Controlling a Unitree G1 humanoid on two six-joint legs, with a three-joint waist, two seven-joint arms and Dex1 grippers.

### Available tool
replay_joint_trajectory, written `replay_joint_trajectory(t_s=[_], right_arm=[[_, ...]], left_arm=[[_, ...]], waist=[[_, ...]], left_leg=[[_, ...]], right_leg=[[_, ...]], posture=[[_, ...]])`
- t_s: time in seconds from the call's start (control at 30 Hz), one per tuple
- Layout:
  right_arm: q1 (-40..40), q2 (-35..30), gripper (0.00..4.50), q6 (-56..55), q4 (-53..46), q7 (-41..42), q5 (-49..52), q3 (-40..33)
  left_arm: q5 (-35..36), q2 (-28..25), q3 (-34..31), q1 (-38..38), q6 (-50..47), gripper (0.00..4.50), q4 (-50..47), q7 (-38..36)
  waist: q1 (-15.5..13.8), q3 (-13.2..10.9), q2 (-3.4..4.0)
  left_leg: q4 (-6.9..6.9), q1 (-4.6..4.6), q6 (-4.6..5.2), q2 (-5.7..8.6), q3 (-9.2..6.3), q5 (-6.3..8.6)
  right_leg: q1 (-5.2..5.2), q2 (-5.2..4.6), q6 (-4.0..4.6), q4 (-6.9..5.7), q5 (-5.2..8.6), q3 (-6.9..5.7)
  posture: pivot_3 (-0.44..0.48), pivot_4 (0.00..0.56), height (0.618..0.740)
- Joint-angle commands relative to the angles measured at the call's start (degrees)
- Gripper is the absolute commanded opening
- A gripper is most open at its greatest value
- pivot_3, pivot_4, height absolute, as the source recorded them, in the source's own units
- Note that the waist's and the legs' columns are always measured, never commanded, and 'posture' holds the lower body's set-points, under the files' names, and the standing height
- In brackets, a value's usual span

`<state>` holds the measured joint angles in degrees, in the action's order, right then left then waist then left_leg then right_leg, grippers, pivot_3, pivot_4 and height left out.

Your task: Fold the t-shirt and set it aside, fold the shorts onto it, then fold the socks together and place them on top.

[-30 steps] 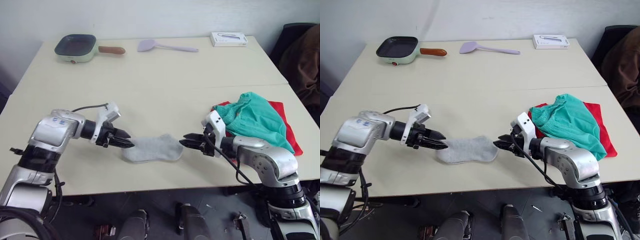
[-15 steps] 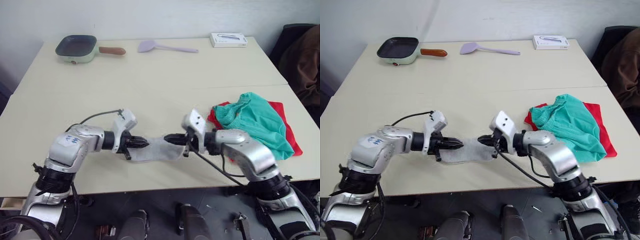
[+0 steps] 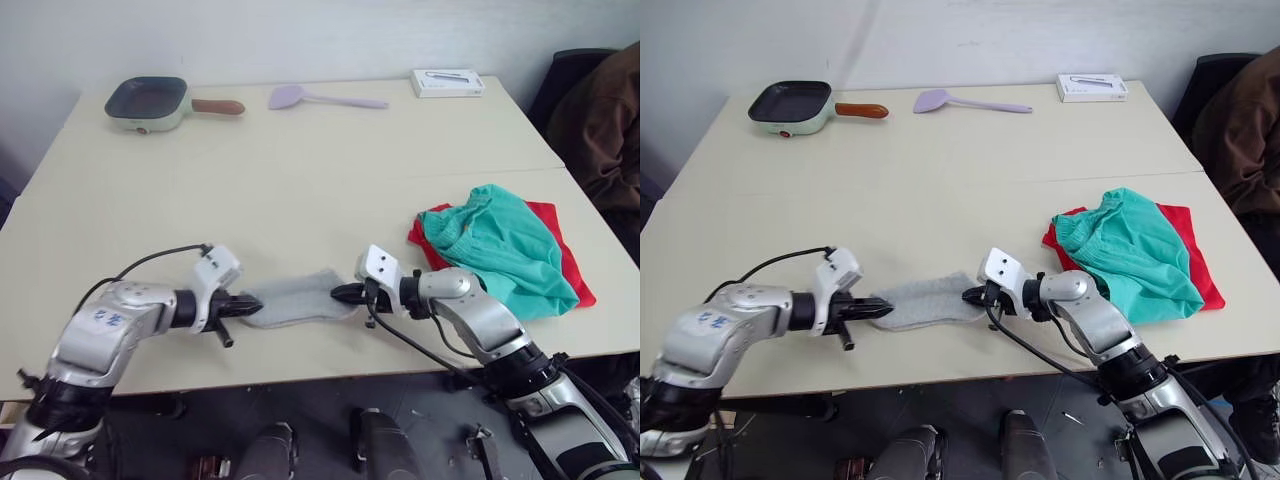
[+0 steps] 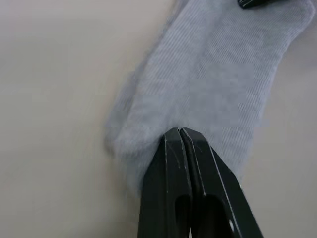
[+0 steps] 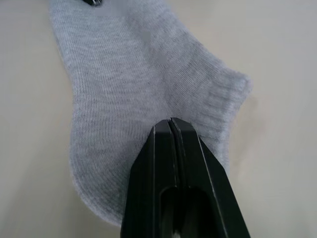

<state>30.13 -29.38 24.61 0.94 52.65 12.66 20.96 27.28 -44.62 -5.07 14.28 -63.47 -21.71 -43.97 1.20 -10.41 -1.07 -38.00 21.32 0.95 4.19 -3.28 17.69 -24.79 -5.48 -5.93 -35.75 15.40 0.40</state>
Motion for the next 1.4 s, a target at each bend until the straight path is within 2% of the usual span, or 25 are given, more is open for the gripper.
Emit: replay_joint_trajectory(t_s=[0.03,0.1,0.23,0.37,0.53,0.7,0.8,0.97,1.07,1.17,1.27,1.4], right_arm=[[-1.4,-0.3,0.0,1.0,0.8,0.2,-1.2,-0.5],[-1.6,0.0,0.0,1.4,0.6,0.3,-1.2,-0.8],[-2.3,0.5,0.0,2.6,-0.6,0.6,-0.3,-1.8],[-2.7,0.7,0.0,3.0,-1.5,0.7,-0.5,-2.0],[-2.5,1.1,0.0,3.6,-1.9,0.5,-0.6,-2.4],[-2.8,1.1,0.0,4.3,-2.6,0.4,-0.5,-2.7],[-3.2,1.0,0.0,4.6,-3.0,0.4,-0.5,-2.9],[-3.1,1.2,0.0,5.0,-2.8,0.3,-0.7,-3.0],[-3.2,1.4,0.0,5.1,-2.9,0.1,-0.8,-3.1],[-3.3,1.5,0.0,5.2,-3.0,0.0,-0.8,-3.2],[-3.5,1.2,0.0,5.3,-3.1,0.0,-0.7,-3.4],[-3.6,0.7,0.0,5.2,-3.0,0.2,-0.8,-3.6]], left_arm=[[7.4,2.3,-10.0,-0.9,-7.8,0.21,-4.4,1.5],[11.5,3.8,-14.9,-1.7,-12.5,0.57,-6.0,2.0],[16.9,9.0,-23.0,-4.8,-22.8,1.74,-7.8,4.9],[17.1,12.6,-23.9,-7.4,-26.7,2.94,-9.7,8.6],[17.5,17.8,-24.9,-7.0,-29.0,4.48,-6.5,13.4],[17.2,24.0,-25.5,-2.9,-29.0,4.48,-0.7,17.5],[14.1,27.2,-23.6,-0.6,-27.6,4.48,2.5,20.8],[12.6,34.4,-25.0,3.8,-26.4,4.48,6.1,26.1],[13.2,36.4,-25.2,5.1,-26.9,3.91,4.4,27.5],[13.6,36.6,-25.7,7.1,-28.4,2.96,2.3,28.7],[13.3,34.3,-23.4,8.9,-28.8,2.05,-0.4,29.4],[13.5,27.0,-13.9,13.1,-27.4,0.8,-4.8,27.7]], waist=[[-0.3,0.0,0.0],[-0.6,0.0,-0.01],[-0.9,0.0,-0.01],[-1.0,0.0,-0.01],[-1.1,0.1,0.0],[-1.3,0.3,0.15],[-1.4,0.4,0.24],[-1.8,0.6,0.43],[-1.8,0.7,0.42],[-1.8,0.6,0.42],[-1.7,0.6,0.37],[-1.5,0.6,0.33]], left_leg=[[0.0,-0.09,0.04,-0.02,-0.04,0.08],[-0.06,-0.15,0.09,-0.01,-0.1,0.15],[-0.06,-0.18,0.02,-0.01,-0.1,0.21],[-0.06,-0.19,0.0,-0.03,-0.1,0.22],[-0.06,-0.2,-0.01,-0.03,-0.1,0.22],[-0.07,-0.26,0.0,0.02,-0.1,0.21],[-0.07,-0.26,0.0,0.04,-0.1,0.21],[-0.09,-0.31,0.02,0.08,-0.11,0.19],[-0.09,-0.33,0.01,0.07,-0.11,0.19],[-0.08,-0.3,-0.02,0.06,-0.11,0.21],[-0.08,-0.19,-0.02,0.05,-0.11,0.2],[-0.07,-0.16,-0.08,0.02,-0.12,0.21]], right_leg=[[0.14,0.01,0.0,0.04,0.0,-0.03],[0.27,0.0,0.0,0.12,0.0,-0.07],[0.26,0.03,0.0,0.1,0.0,-0.07],[0.28,0.05,0.01,0.12,0.01,-0.07],[0.3,0.05,0.01,0.14,0.01,-0.08],[0.38,0.04,0.01,0.18,0.01,-0.1],[0.39,0.03,0.0,0.19,0.0,-0.12],[0.5,0.02,-0.04,0.26,-0.02,-0.14],[0.51,0.02,-0.05,0.26,-0.03,-0.13],[0.47,0.04,-0.05,0.26,-0.03,-0.12],[0.36,0.06,-0.05,0.25,-0.02,-0.12],[0.33,0.08,-0.05,0.25,-0.02,-0.13]], posture=[[0.0,0.15,0.74],[0.0,0.15,0.74],[0.0,0.15,0.74],[0.0,0.15,0.74],[0.0,0.15,0.74],[0.0,0.15,0.74],[0.0,0.15,0.74],[0.0,0.15,0.74],[0.0,0.15,0.74],[0.0,0.15,0.74],[0.0,0.15,0.74],[0.0,0.15,0.74]])
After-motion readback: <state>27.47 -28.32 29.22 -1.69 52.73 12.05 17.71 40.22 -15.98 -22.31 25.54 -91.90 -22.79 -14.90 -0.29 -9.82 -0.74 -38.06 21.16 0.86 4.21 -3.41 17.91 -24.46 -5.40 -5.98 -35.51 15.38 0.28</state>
